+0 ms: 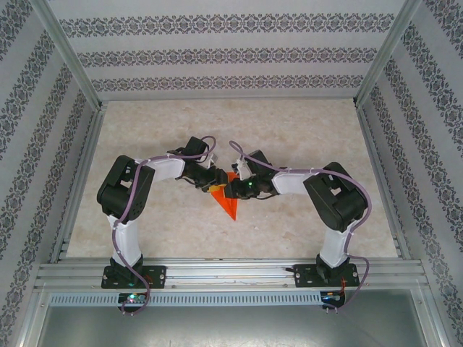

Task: Fold a paper plane with a square sheet of paper (fold left side to right side)
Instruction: Fourth fold the wing at the center of the table.

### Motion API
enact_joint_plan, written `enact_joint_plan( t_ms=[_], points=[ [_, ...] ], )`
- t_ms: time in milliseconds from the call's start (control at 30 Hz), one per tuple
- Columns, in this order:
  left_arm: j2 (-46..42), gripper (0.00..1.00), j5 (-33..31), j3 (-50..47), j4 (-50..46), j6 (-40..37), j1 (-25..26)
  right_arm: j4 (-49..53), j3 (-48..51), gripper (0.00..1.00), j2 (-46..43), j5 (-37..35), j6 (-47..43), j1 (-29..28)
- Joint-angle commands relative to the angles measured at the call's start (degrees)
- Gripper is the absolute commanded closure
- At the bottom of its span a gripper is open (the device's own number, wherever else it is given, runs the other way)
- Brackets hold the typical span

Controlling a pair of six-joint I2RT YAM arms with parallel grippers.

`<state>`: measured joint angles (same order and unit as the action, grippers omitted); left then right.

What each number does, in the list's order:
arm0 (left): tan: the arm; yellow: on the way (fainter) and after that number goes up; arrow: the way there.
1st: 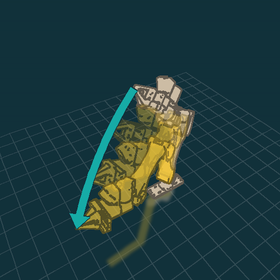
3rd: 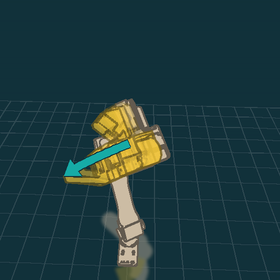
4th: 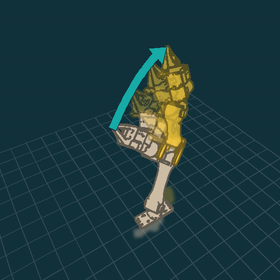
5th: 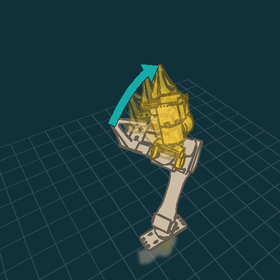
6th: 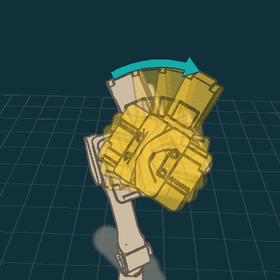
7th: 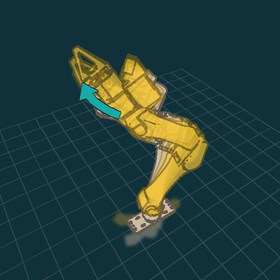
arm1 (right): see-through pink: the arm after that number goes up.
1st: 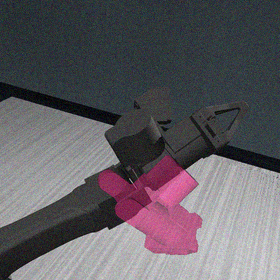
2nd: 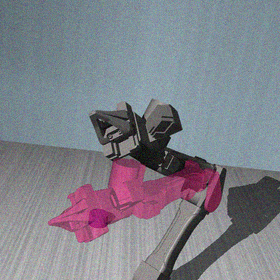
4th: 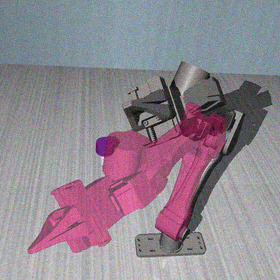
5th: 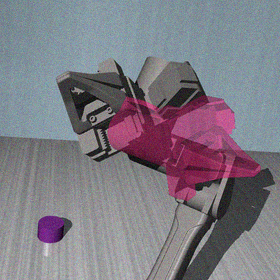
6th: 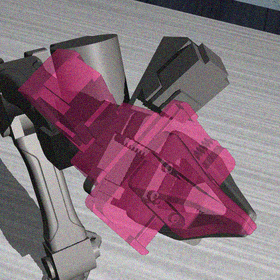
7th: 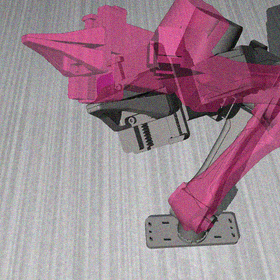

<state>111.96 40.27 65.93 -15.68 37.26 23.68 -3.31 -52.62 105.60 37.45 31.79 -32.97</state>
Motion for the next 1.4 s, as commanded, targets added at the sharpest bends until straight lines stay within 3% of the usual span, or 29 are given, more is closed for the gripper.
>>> enact_joint_plan(
  t_ms=[0, 167, 367, 967, 1367],
  points=[
    [2.4, 0.54, -5.7, -0.6, -4.9, -1.6, 0.5, -1.4, 1.3, 0.68, -3.0, 1.7, 0.4, 1.1],
    [2.3, 0.54, -5.7, -0.5, -4.9, -1.6, 0.5, -1.3, 2.7, 0.62, -5.1, 2.2, 0.5, 2.5],
    [2.3, 0.54, -5.7, -0.3, -5.1, -1.7, 0.6, -2.3, 2.7, 0.61, -5.3, 3.5, 1.8, 3.9],
    [2.5, 0.54, -5.6, 0.0, -5.1, -1.7, 0.5, -3.5, 0.3, 0.72, -0.4, 3.9, 3.5, 3.5],
    [2.4, 0.54, -5.8, 0.1, -5.2, -1.7, 0.5, -2.0, 0.8, 0.97, -0.3, 1.6, 2.6, 3.6]
  ],
)
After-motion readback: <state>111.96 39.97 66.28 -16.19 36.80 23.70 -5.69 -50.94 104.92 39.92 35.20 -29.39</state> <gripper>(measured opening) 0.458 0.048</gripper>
